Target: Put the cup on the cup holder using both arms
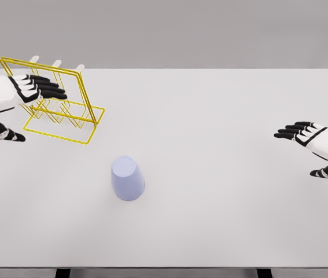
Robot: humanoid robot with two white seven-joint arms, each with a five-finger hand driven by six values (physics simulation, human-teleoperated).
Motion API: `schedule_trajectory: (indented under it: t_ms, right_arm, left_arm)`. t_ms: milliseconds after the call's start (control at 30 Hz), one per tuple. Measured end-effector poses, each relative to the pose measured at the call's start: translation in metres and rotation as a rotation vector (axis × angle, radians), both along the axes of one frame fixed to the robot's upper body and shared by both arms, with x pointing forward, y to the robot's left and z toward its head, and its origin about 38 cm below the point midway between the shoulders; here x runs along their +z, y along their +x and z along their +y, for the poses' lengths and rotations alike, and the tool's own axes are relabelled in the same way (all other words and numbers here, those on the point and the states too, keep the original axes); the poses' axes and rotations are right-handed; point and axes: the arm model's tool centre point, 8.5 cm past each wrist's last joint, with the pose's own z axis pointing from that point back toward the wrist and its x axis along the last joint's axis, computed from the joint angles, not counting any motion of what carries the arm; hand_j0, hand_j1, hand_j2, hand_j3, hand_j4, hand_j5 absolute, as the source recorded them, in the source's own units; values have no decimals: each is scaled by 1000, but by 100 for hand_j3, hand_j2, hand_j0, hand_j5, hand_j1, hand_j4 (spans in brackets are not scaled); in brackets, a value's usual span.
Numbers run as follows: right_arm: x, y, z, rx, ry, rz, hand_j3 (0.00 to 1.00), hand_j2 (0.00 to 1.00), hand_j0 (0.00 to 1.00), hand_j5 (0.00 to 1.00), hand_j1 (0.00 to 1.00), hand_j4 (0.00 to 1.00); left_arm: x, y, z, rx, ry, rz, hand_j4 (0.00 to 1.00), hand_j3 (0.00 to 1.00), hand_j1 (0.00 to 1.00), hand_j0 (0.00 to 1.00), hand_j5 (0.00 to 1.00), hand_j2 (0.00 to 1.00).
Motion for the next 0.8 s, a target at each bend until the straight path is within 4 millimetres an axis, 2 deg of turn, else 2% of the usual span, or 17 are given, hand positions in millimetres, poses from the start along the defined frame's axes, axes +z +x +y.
schedule_trajectory:
  t_ms: [100, 167, 233, 267, 400, 500, 567, 633, 800]
  right_arm:
    - [-1, 0, 1, 4, -1, 2, 100, 100, 100, 100, 100, 100]
    - [-1, 0, 1, 4, -2, 3, 100, 100, 100, 100, 100, 100]
    - [-1, 1, 1, 5, -2, 3, 100, 100, 100, 100, 100, 100]
    - [-1, 1, 2, 5, -2, 3, 100, 100, 100, 100, 100, 100]
    - [-1, 0, 2, 5, -2, 3, 100, 100, 100, 100, 100, 100]
    - [-1, 0, 2, 5, -2, 5, 100, 100, 100, 100, 100, 100]
    - [0, 1, 2, 6, -2, 2, 100, 100, 100, 100, 100, 100]
    - [0, 1, 1, 5, -3, 2, 100, 100, 100, 100, 100, 100]
    - [0, 2, 1, 3, -3, 0, 100, 100, 100, 100, 100, 100]
  left_arm:
    - [-8, 2, -13, -38, -8, 16, 100, 100, 100, 100, 100, 100]
    - [6, 9, -26, -76, 2, -29, 100, 100, 100, 100, 100, 100]
    - [34, 21, -47, -131, 6, -101, 100, 100, 100, 100, 100, 100]
    - [39, 24, -57, -158, 2, -99, 100, 100, 100, 100, 100, 100]
    - [37, 27, -84, -243, -6, -40, 100, 100, 100, 100, 100, 100]
    - [49, 30, -106, -310, 14, -32, 100, 100, 100, 100, 100, 100]
    - [35, 30, -119, -347, 40, 18, 100, 100, 100, 100, 100, 100]
    - [12, 27, -128, -378, 64, 82, 100, 100, 100, 100, 100, 100]
    - [-18, 24, -136, -406, 118, 142, 100, 100, 100, 100, 100, 100]
